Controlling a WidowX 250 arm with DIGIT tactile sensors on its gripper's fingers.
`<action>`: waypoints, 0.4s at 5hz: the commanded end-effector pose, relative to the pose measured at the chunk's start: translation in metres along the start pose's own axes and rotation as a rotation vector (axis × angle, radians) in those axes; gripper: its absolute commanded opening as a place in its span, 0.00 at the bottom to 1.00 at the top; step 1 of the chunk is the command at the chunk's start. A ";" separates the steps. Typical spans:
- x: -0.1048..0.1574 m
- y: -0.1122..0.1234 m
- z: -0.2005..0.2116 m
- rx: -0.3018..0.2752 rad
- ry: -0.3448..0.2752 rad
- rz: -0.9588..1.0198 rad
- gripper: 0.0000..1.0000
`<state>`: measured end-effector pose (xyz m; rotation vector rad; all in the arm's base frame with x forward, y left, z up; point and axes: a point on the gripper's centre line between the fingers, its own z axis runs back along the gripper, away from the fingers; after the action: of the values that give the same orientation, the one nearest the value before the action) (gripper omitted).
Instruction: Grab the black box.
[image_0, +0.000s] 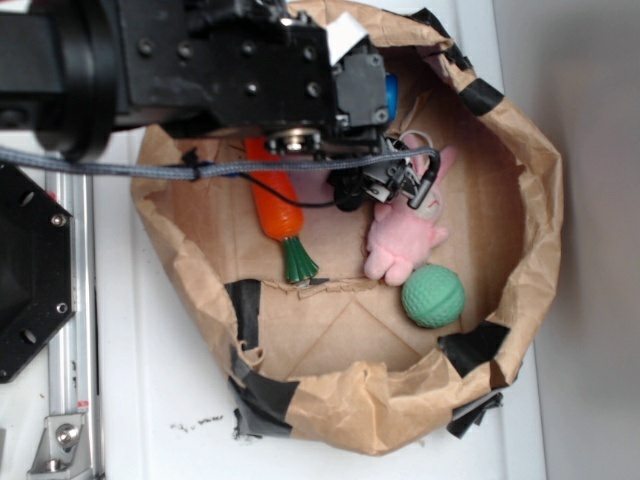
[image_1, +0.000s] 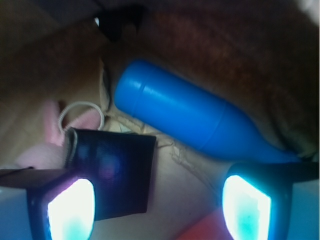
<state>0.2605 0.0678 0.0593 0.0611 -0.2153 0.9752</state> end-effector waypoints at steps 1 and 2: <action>0.022 -0.009 0.004 -0.039 -0.035 0.051 1.00; 0.024 -0.017 -0.008 -0.026 -0.007 0.056 1.00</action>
<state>0.2871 0.0702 0.0458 0.0506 -0.1929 1.0063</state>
